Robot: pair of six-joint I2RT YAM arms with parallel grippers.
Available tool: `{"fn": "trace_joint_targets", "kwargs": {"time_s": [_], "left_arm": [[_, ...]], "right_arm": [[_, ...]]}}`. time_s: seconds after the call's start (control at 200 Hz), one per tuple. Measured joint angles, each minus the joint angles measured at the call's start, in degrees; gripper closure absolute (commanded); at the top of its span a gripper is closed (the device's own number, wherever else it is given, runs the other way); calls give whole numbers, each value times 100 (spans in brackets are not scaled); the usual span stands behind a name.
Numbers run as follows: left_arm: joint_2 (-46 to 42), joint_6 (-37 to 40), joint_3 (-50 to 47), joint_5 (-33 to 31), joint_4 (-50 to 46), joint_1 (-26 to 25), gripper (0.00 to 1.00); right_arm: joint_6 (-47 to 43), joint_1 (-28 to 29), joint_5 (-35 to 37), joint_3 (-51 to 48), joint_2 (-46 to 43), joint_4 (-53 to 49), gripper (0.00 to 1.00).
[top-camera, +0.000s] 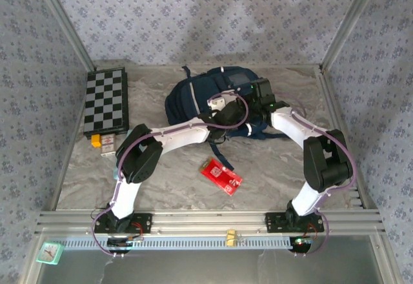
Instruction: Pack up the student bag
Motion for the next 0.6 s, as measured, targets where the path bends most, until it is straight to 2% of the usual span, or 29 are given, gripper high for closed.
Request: {"fn": "trace_joint_targets", "kwargs": {"time_s": [0.15,0.255,0.335,0.42,0.6], "left_arm": [[-90,140,-195,208,216,61,79],[-107,181,-210,417,299,127,70],[-105,197,-195,540,308,140,68],[-52,175,-55,555,208,149,72],[46,-63,149,520,-48,184,87]], "right_arm": [[20,9,-7,-7,0,0,100],[20,11,2,-7,0,9,100],[20,17,2,-7,0,4,100],[35,15,9,-7,0,13,100],[39,15,22,-83,0,140,100]]}}
